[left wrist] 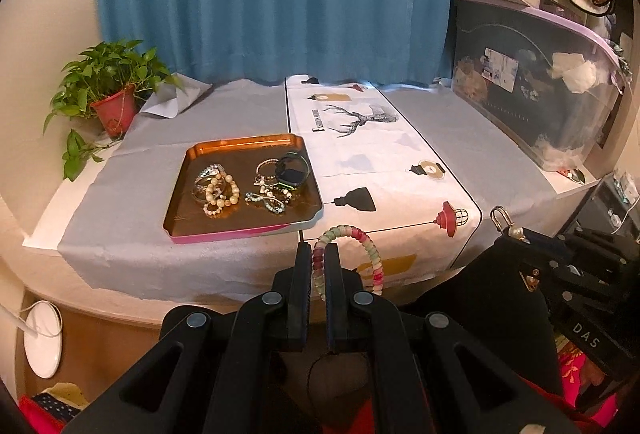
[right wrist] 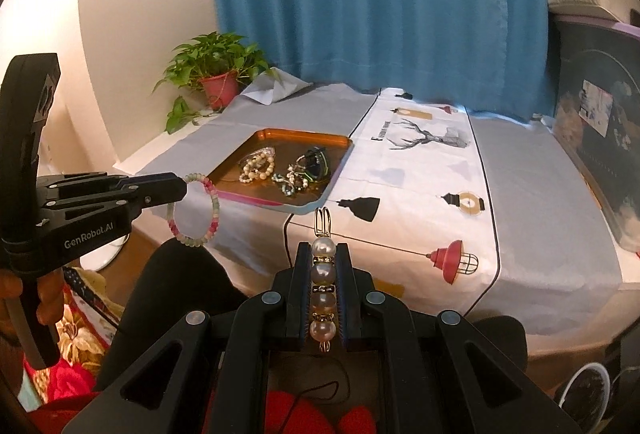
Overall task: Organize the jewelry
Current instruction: 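Lift the pearl pin and bead bracelet and carry them toward the copper tray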
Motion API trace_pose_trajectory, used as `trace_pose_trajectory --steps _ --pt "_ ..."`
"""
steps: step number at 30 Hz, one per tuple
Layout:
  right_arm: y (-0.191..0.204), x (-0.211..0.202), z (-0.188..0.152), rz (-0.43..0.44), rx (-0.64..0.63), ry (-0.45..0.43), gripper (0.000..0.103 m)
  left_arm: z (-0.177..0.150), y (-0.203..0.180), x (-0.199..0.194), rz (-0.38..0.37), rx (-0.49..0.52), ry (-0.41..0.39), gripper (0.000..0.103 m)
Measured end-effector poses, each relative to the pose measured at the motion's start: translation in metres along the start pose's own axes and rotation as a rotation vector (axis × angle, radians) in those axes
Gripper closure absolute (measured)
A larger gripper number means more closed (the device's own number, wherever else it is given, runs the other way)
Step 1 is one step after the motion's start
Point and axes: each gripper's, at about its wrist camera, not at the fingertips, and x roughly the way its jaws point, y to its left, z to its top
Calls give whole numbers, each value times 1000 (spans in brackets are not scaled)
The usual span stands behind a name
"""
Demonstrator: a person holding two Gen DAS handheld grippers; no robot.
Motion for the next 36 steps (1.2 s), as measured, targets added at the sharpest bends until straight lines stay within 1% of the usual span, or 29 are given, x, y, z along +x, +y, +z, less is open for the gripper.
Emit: trace_pose_trajectory --steps 8,14,23,36 --pt "2 2 0 -1 -3 4 91 2 1 -1 0 -1 -5 99" --pt "2 7 -1 1 -5 13 91 5 5 2 13 -4 -3 99" --pt "1 33 6 22 -5 50 91 10 22 21 23 -36 26 99" --pt "6 69 32 31 -25 69 91 24 53 50 45 -74 39 99"
